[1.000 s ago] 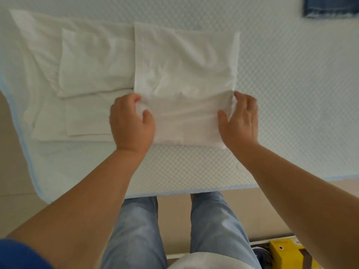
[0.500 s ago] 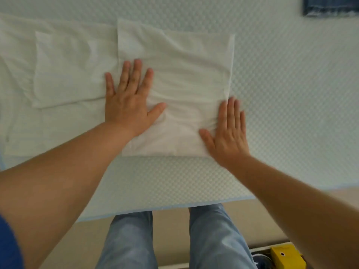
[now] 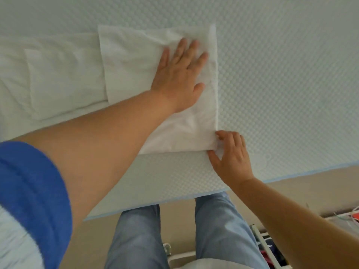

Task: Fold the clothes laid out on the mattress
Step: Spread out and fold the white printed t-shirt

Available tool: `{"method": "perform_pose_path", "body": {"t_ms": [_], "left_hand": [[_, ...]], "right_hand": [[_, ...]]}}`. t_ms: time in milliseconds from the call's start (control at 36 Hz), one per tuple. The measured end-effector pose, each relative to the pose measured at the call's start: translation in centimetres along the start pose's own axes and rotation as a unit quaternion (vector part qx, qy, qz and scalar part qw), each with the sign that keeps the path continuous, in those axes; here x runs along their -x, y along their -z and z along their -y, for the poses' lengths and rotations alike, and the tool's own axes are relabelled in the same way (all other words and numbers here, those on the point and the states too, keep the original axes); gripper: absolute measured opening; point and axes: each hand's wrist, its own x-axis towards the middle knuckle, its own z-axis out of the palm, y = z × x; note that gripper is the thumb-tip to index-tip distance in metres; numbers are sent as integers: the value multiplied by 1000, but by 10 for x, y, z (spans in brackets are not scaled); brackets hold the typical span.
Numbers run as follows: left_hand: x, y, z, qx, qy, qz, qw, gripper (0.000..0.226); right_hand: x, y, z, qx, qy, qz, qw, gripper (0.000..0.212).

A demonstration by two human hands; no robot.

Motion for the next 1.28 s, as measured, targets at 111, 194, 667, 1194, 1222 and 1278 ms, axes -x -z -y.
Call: {"method": "perform_pose_path", "body": {"t_ms": [111, 194, 667, 1194, 1222, 1278], "left_hand": [[-25, -5, -3, -37, 16, 36, 999, 77], [-27, -10, -1, -55, 22, 30, 998, 82], [-8, 3, 12, -40, 43, -33, 998, 72], [153, -30, 102, -9, 99, -53, 994, 73], [160, -30, 98, -8, 84, -57, 995, 75], [173, -35, 93, -26, 44, -37, 998, 80]], "right_hand": [[-6, 4, -2, 27, 42, -3, 999, 16], [-7, 4, -4, 21, 84, 8, 996, 8], [-16, 18, 5, -166, -129, 68, 975, 29], [-99, 22, 24, -208, -235, 99, 944, 16], [-99, 23, 25, -230, -244, 101, 937, 16], [-98, 26, 28, -266, -254, 110, 923, 17]]}}
